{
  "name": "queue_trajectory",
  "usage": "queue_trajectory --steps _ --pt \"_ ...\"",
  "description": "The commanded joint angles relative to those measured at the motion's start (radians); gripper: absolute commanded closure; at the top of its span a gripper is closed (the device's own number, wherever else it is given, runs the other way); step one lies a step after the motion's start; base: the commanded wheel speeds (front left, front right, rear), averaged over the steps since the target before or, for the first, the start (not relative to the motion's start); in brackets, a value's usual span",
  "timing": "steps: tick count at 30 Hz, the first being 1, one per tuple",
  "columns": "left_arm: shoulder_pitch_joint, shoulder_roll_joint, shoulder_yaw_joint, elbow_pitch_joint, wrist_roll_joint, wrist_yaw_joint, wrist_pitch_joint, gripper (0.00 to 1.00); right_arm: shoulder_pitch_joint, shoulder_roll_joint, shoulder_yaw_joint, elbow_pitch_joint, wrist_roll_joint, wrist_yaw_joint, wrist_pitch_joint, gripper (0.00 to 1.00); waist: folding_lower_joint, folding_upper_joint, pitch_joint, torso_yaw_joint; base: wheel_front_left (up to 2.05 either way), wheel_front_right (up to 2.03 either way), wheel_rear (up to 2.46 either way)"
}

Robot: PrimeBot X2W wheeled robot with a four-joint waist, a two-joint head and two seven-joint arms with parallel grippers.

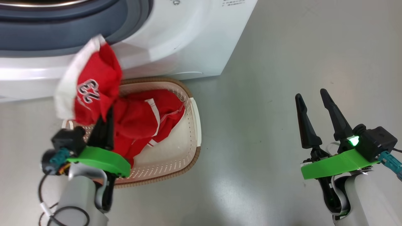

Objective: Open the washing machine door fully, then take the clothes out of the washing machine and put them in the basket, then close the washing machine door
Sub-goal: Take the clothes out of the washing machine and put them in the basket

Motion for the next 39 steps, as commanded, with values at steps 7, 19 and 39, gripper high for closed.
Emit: queue_trajectory --steps 7,19,39 --pt "0.004 0.025 -0.048 0.091 -0.041 -0.005 -0.005 1.0 -0.006 0.002 0.017 -0.03 -0.001 0.007 -0.006 0.0 0.0 0.0 0.048 -0.011 0.0 0.0 0.0" --pt "-0.097 0.04 -0.093 0.265 -0.081 -0.006 -0.005 1.0 -0.03 0.004 0.011 -0.043 -0.003 0.007 -0.006 0.0 0.0 0.0 0.104 -0.02 0.0 0.0 0.0" --pt "-0.041 0.038 -0.074 0.252 -0.078 -0.006 -0.005 0.0 -0.003 -0.003 0.022 -0.006 -0.001 0.007 -0.006 0.0 0.0 0.0 -0.005 -0.01 0.0 0.0 0.0"
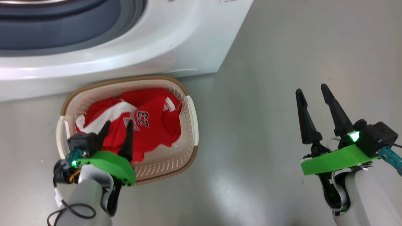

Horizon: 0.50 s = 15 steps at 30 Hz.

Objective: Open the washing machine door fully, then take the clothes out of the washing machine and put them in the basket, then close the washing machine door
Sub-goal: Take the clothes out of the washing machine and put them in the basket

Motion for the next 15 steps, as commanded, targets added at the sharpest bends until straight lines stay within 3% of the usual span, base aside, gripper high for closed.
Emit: queue_trajectory --steps 1,15 --pt "0.047 0.024 0.031 -0.025 -0.001 -0.006 -0.005 0.0 0.029 -0.005 0.024 -0.014 0.0 0.007 -0.006 0.0 0.0 0.0 -0.041 0.005 0.0 0.0 0.0" --pt "0.155 0.028 0.065 -0.192 0.021 -0.006 -0.005 0.0 0.091 -0.035 0.03 0.017 0.016 0.007 -0.006 0.0 0.0 0.0 -0.205 0.031 0.0 0.0 0.0"
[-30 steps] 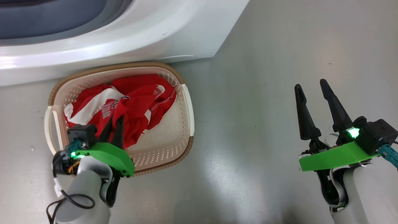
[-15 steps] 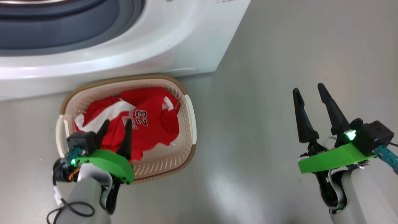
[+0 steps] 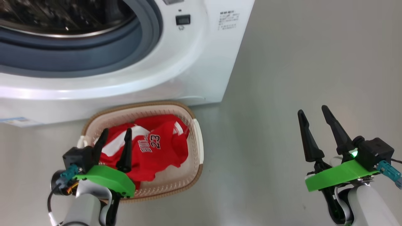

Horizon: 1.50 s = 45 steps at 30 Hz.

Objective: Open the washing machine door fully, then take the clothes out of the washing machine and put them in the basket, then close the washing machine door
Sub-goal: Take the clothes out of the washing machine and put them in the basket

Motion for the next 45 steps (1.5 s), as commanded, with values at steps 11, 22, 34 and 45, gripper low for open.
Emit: queue_trajectory --steps 11,22,34,45 --pt "0.129 0.034 0.076 -0.2 0.04 -0.006 -0.005 0.0 0.084 -0.027 0.016 -0.001 0.018 0.007 -0.006 0.0 0.0 0.0 -0.168 0.03 0.0 0.0 0.0" --pt "0.27 0.032 0.11 -0.343 0.079 -0.006 -0.005 0.0 0.184 -0.039 0.007 0.006 0.031 0.007 -0.006 0.0 0.0 0.0 -0.283 0.04 0.0 0.0 0.0" --pt "0.435 0.024 0.161 -0.454 0.098 -0.006 -0.005 0.0 0.275 -0.047 -0.012 0.001 0.037 0.007 -0.006 0.0 0.0 0.0 -0.355 0.043 0.0 0.0 0.0" --pt "0.474 0.016 0.169 -0.48 0.093 -0.006 -0.005 0.0 0.285 -0.044 -0.021 -0.005 0.037 0.007 -0.006 0.0 0.0 0.0 -0.361 0.048 0.0 0.0 0.0"
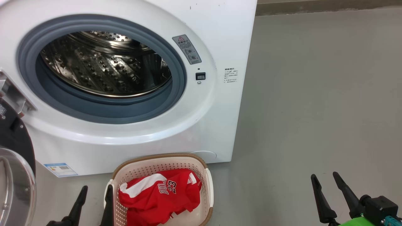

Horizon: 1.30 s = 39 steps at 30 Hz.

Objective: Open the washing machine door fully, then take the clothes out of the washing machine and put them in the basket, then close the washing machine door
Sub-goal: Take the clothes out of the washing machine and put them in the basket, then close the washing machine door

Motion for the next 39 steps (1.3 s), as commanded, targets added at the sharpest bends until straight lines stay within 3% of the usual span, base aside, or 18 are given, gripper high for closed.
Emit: queue_trajectory --steps 1,16,39 --pt "-0.019 0.008 0.033 -0.029 0.002 -0.006 -0.005 0.0 -0.017 -0.016 0.018 -0.025 0.008 0.007 -0.006 0.0 -0.0001 0.0 0.0 0.0 0.0 0.0 0.0" --pt "-0.018 0.006 0.042 -0.024 0.003 -0.006 -0.005 0.0 -0.014 -0.015 0.017 -0.024 0.007 0.007 -0.006 0.0 -0.0001 0.0 -0.004 -0.005 -0.12 0.12 0.0" --pt "-0.025 0.01 0.028 -0.024 -0.008 -0.006 -0.005 0.0 -0.02 -0.015 0.018 -0.025 0.006 0.007 -0.006 0.0 -0.0001 0.0 0.008 -0.008 -1.1 1.09 0.0"
